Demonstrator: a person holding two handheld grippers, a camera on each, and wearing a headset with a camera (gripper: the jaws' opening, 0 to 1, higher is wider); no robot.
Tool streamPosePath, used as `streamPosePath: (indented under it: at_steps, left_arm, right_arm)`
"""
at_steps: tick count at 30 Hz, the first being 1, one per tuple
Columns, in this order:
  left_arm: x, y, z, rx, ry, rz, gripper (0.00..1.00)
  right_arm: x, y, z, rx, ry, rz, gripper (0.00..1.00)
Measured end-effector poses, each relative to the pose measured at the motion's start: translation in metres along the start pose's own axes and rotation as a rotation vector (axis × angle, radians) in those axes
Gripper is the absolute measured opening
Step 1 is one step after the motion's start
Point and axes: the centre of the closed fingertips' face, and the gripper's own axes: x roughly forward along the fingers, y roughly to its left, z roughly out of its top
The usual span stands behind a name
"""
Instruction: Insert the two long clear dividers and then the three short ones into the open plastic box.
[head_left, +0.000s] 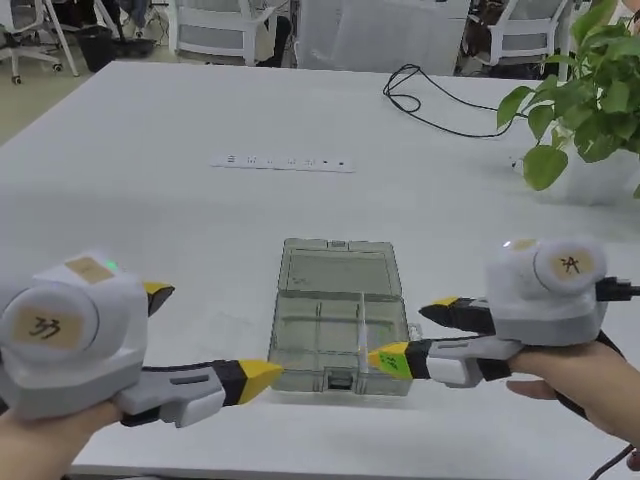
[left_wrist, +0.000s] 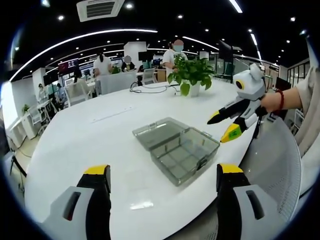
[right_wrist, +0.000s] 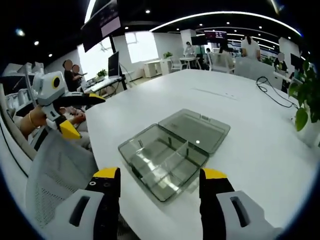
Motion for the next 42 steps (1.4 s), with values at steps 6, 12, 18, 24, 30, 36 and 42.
streamPosePath:
  at_steps: [6,12,18,24,30,36,42]
  left_arm:
    - [0.000,0.003,-0.006,-0.007,0.030,0.008,0.86]
    - [0.004,0.008,-0.023,-0.033,0.125,0.010,0.76]
    - [0.011,0.022,-0.038,-0.017,0.217,0.053,0.71]
    - [0.019,0.033,-0.052,-0.055,0.271,0.059,0.66]
    - [0.027,0.041,-0.069,-0.104,0.321,0.067,0.57]
    - [0.037,0.048,-0.082,-0.132,0.353,0.076,0.51]
    - [0.046,0.050,-0.094,-0.153,0.390,0.077,0.47]
  right_arm:
    - [-0.007,0.000,0.001,-0.003,-0.024,0.002,0.67]
    - [-0.008,0.002,0.002,-0.008,-0.039,0.010,0.68]
    - [-0.010,0.006,0.003,-0.006,-0.050,0.016,0.68]
    - [-0.012,0.007,0.003,-0.012,-0.056,0.009,0.68]
    - [-0.013,0.009,-0.001,-0.039,-0.041,0.001,0.67]
    - [-0.013,0.008,-0.006,-0.014,-0.043,-0.003,0.66]
    - [-0.014,0.006,-0.007,0.020,-0.056,-0.010,0.65]
